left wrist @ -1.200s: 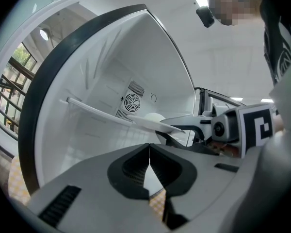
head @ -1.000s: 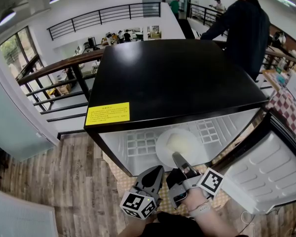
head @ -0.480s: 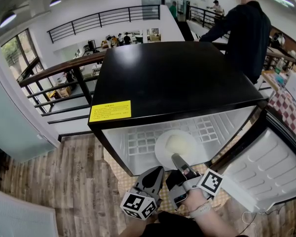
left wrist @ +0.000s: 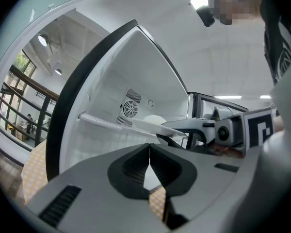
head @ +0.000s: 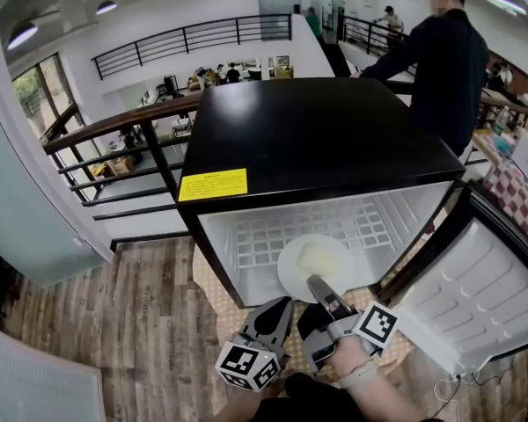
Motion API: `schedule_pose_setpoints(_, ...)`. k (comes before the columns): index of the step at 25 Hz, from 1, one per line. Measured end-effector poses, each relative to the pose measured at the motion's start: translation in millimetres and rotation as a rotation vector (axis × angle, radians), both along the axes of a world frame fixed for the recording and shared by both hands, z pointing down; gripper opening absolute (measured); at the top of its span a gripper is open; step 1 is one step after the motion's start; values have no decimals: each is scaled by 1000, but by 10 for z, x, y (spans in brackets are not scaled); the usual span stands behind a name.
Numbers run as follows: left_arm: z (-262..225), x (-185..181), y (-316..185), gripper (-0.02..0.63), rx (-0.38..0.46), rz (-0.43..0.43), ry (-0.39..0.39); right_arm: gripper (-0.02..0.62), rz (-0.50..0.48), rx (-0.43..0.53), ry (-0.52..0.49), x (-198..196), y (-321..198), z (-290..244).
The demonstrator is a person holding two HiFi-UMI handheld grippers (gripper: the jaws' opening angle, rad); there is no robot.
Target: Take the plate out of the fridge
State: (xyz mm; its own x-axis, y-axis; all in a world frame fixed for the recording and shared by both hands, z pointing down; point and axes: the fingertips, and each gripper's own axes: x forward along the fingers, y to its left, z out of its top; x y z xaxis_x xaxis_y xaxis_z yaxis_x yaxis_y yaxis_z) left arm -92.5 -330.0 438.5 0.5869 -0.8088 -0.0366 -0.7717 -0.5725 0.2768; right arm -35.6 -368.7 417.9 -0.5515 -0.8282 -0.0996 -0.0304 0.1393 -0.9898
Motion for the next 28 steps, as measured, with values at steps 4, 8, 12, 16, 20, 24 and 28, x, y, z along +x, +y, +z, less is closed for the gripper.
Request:
schedule_pose_setpoints(4, -28, -22, 115, 11, 6, -2, -3, 57, -3, -2, -1, -20, 108, -13)
schedule_pose_setpoints(8, -37, -37, 248, 11, 9, -3, -5, 57, -2, -2, -1, -15, 234, -18)
schedule_pose_setpoints(12, -33, -30, 380, 11, 11, 1, -8, 57, -4, 5, -9, -22, 369, -36)
schedule_pose_setpoints(16, -7, 13, 512, 11, 7, 10, -1, 57, -11, 1, -13, -16, 534, -15)
schedule_pose_setpoints(20, 61, 69, 615, 11, -2, 25, 3, 57, -17, 6, -10, -2, 652, 7)
schedule_pose_setpoints(24, 119, 85, 666, 11, -14, 30, -4, 57, -13, 2, -2, 31, 710, 68)
schedule_pose_setpoints(28, 92, 55, 643, 11, -3, 13, 2, 57, -26, 0, 14, 35, 739, 118)
